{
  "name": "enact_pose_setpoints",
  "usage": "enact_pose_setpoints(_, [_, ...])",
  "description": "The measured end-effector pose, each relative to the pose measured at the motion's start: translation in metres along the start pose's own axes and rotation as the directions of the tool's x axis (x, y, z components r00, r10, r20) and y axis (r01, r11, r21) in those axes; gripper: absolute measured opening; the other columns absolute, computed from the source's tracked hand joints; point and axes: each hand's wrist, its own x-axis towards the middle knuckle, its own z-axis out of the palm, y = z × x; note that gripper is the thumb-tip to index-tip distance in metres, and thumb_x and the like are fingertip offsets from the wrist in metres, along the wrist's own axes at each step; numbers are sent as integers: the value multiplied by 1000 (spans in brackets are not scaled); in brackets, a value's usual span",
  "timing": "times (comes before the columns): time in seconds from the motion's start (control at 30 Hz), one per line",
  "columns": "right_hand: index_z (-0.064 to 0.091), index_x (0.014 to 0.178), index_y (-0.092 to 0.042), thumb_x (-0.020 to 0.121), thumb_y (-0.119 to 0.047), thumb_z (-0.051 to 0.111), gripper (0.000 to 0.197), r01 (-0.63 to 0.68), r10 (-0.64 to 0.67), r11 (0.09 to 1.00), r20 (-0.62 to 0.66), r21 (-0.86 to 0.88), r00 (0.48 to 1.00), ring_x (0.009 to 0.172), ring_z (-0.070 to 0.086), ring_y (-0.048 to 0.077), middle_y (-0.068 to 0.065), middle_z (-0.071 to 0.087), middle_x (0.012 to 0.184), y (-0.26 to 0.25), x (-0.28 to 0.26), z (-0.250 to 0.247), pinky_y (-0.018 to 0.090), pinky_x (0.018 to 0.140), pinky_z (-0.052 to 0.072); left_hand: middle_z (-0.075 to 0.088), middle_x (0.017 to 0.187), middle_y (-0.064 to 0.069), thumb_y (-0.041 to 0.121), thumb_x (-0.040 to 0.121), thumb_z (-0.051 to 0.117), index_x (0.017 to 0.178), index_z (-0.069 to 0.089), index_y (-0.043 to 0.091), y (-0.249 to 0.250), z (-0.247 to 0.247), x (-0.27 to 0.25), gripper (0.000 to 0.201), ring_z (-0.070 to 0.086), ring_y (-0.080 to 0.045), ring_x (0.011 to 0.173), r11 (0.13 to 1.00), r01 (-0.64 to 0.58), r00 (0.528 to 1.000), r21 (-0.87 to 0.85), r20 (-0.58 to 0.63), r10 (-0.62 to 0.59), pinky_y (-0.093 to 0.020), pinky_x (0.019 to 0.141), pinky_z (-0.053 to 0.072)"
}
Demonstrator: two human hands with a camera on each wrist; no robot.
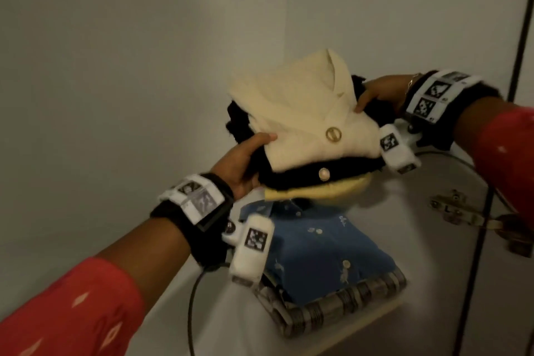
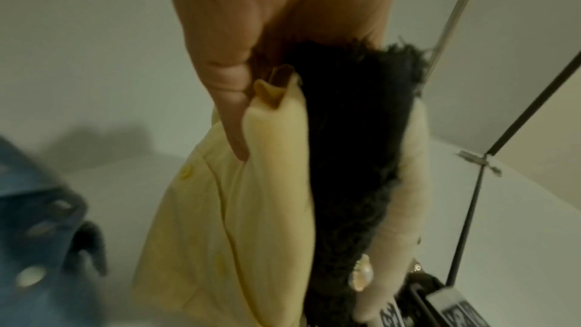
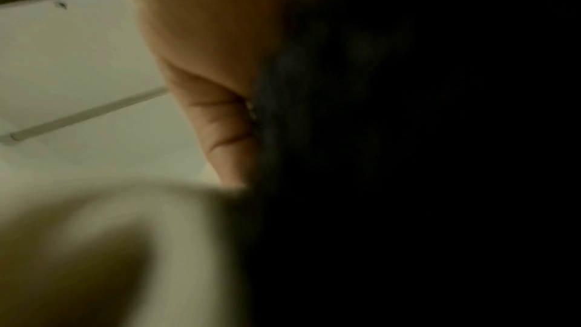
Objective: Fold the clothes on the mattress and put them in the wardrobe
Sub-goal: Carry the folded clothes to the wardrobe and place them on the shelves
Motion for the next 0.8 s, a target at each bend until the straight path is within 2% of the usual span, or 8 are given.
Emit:
enact_pose_setpoints(0.07, [52, 118, 14, 59, -14, 82, 71, -74, 81, 990, 50, -120, 995, 112, 53, 44, 27, 57, 117, 27, 8, 30, 54, 98, 41, 67, 106, -7, 20, 89, 56, 115, 58, 17, -38, -10, -1, 27, 64, -21, 91, 993, 110, 993, -37, -37, -112, -31, 71, 57])
enact_pose_setpoints(0.13, [52, 121, 12, 80, -2, 61, 44, -112, 125, 948, 25, -299, 992, 116, 51, 43, 28, 55, 122, 59, 14, 64, 51, 100, 41, 66, 113, -10, 19, 83, 64, 123, 56, 15, -75, -20, -5, 41, 64, -25, 97, 976, 213, 973, -47, -79, -216, -33, 71, 57])
enact_pose_setpoints(0.23, [52, 123, 4, 82, -5, 60, 43, -99, 111, 872, -3, -480, 994, 118, 50, 37, 21, 54, 126, 89, 18, 90, 43, 101, 42, 63, 119, -11, 17, 87, 59, 129, 52, 15, -97, -27, -8, 42, 62, -27, 104, 972, 220, 970, -80, -89, -226, -34, 70, 58])
enact_pose_setpoints(0.37, [43, 132, -2, 77, 13, 55, 59, 36, -38, 983, -9, -181, 999, 119, 47, 38, 20, 50, 130, 62, 22, 58, 52, 102, 39, 64, 119, -7, 16, 84, 65, 131, 50, 15, -71, -19, 7, 50, 61, -24, 106, 994, 40, 995, -101, -88, -49, -30, 69, 58])
enact_pose_setpoints(0.5, [38, 136, -6, 80, 6, 55, 60, 80, -99, 984, -117, -157, 988, 122, 44, 38, 19, 47, 134, 42, 23, 37, 48, 104, 37, 60, 126, -3, 28, 68, 69, 137, 43, 24, -54, -10, 16, 73, 57, -22, 114, 997, -2, 995, -78, -101, -6, -31, 71, 58])
enact_pose_setpoints(0.63, [56, 104, 5, 82, 7, 53, 23, -10, 55, 920, 105, -391, 993, 110, 52, 36, 18, 58, 112, 82, 30, 68, 40, 97, 43, 60, 125, -8, 26, 79, 70, 133, 48, 19, -88, -10, 0, 59, 59, -26, 107, 971, 233, 964, -58, -115, -239, -35, 61, 59])
enact_pose_setpoints(0.73, [56, 92, 2, 83, 5, 53, 10, 9, 130, 794, 184, -608, 974, 93, 51, 26, 14, 56, 101, 115, 44, 98, 29, 80, 43, 62, 121, -7, 25, 86, 62, 132, 49, 20, -110, -14, -10, 49, 62, -26, 104, 966, 247, 956, -74, -142, -255, -37, 70, 57])
enact_pose_setpoints(0.8, [55, 87, -2, 84, 5, 52, 8, 24, 117, 764, 176, -645, 977, 84, 48, 23, 13, 53, 95, 113, 51, 95, 25, 69, 41, 66, 111, -9, 20, 88, 59, 130, 51, 16, -104, -10, -9, 43, 68, -22, 81, 963, 235, 961, -136, -114, -250, -31, 55, 59])
